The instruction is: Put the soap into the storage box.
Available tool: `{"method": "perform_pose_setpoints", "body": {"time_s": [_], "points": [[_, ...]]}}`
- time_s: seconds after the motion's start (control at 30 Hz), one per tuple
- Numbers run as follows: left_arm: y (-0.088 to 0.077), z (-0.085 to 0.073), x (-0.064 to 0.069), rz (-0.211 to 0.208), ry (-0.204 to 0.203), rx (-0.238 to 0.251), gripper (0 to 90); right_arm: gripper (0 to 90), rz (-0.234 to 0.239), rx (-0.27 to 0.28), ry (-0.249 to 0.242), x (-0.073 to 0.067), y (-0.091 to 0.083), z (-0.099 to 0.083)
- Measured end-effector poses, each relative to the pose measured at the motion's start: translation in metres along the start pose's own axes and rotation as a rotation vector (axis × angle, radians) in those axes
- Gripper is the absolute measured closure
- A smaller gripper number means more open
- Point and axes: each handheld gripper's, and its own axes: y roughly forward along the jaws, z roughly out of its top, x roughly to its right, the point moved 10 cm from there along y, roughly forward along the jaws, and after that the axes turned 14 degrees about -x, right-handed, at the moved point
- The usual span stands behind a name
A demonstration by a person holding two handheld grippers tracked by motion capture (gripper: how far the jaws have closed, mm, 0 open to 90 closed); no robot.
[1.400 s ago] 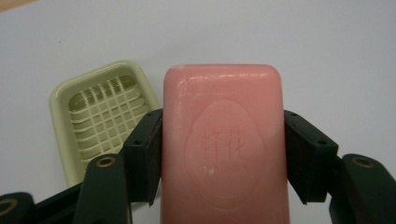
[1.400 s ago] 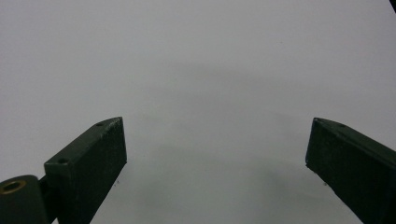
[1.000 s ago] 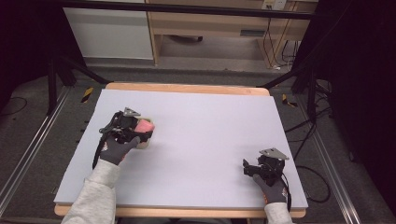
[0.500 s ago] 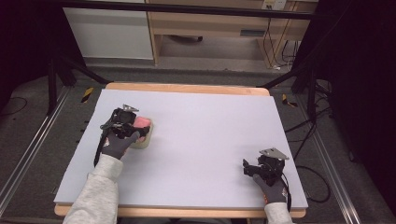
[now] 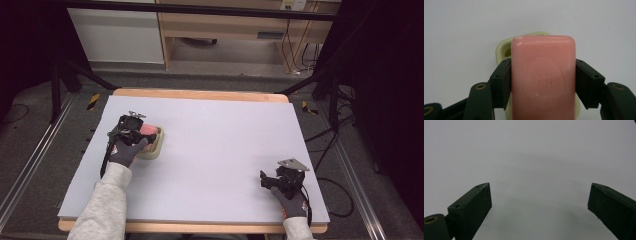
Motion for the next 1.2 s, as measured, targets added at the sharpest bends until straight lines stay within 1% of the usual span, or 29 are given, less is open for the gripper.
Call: {"method": "perform_pose_setpoints", "body": {"time_s": [0.37, 0.47, 0.53, 0.7, 0.73, 0.97, 1.0, 1.07, 1.13, 1.17, 1.2], "points": [[0.012, -0.002, -0.001, 0.002, -0.006, -0.031, 37.1, 5.5, 0.000, 0.001, 0.000, 0.000, 0.000, 0.000], [0.019, -0.004, -0.001, 0.004, -0.012, -0.047, 37.1, 5.5, 0.003, 0.001, 0.001, -0.001, 0.000, 0.000], [0.021, -0.005, -0.001, 0.003, -0.014, -0.047, 37.1, 5.5, 0.000, 0.002, -0.006, 0.000, 0.000, 0.000], [0.021, -0.004, -0.001, 0.010, -0.015, -0.044, 37.0, 5.4, 0.001, -0.001, 0.001, 0.000, 0.000, 0.000], [0.022, -0.004, -0.002, 0.015, -0.017, -0.041, 37.0, 5.5, -0.001, 0.002, -0.008, 0.000, 0.000, 0.000], [0.027, -0.007, -0.002, 0.014, -0.025, -0.048, 36.8, 5.4, -0.003, 0.002, -0.009, 0.000, 0.000, 0.000], [0.027, -0.007, -0.002, 0.013, -0.030, -0.047, 36.8, 5.4, -0.003, 0.003, -0.009, 0.000, 0.000, 0.000], [0.025, -0.006, -0.002, 0.010, -0.036, -0.027, 36.3, 5.5, -0.002, 0.002, -0.005, 0.000, 0.000, 0.000], [0.017, -0.003, -0.002, -0.006, -0.040, 0.003, 35.6, 5.4, -0.003, 0.002, -0.009, 0.000, 0.000, 0.000], [0.017, -0.003, -0.002, -0.006, -0.040, 0.003, 35.4, 5.4, -0.003, 0.002, -0.009, 0.000, 0.000, 0.000], [0.012, -0.002, -0.003, -0.003, -0.036, 0.015, 35.4, 5.5, -0.003, 0.002, -0.009, 0.000, 0.000, 0.000]]}}
